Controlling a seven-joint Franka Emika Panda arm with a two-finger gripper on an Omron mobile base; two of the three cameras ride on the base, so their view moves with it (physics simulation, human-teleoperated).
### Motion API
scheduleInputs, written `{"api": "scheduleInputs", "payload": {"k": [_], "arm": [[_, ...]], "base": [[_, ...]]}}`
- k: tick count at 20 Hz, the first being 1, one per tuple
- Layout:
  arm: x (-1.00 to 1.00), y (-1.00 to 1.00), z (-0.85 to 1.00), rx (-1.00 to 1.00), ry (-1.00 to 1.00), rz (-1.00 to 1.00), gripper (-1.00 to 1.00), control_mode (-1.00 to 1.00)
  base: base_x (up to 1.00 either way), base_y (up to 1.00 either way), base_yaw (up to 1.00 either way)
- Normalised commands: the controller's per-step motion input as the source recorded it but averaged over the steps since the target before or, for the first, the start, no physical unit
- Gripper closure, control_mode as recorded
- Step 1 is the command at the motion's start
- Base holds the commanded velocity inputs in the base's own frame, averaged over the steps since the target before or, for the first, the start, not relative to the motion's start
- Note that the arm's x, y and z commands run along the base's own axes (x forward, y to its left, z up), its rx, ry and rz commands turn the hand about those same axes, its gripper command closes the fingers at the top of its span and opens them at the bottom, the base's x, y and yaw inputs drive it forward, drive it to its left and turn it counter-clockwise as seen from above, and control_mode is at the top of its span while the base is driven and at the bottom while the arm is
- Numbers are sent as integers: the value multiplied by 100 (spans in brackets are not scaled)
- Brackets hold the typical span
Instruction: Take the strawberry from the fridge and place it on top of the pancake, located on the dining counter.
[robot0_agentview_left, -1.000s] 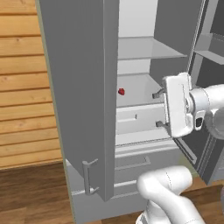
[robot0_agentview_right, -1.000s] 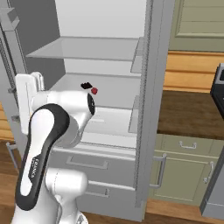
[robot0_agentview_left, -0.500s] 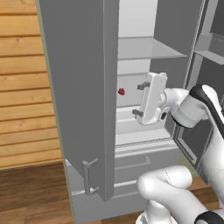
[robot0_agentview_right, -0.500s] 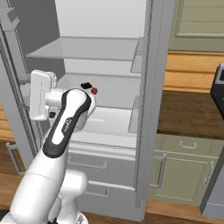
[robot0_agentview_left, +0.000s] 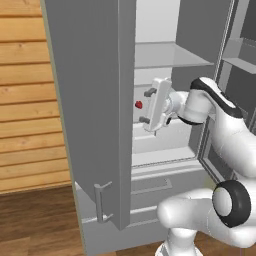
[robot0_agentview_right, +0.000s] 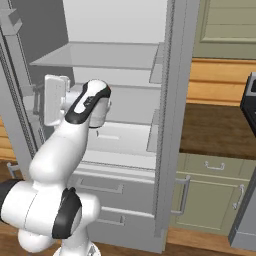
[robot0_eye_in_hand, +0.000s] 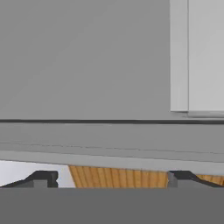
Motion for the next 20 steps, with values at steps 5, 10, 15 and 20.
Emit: {"api": "scheduleInputs", "payload": {"k": [5,10,15,20], "arm": [[10,24,-28,0,9,-11,-100,-100],[0,7,-40,-4,-2,-21,-100,-100],[7,6,-11,-10,-4,-25,-100,-100],[-5,42,0,-5,4,-20,-100,-100]], "base": [[0,0,0],[0,0,0],[0,0,0],[0,0,0]]}}
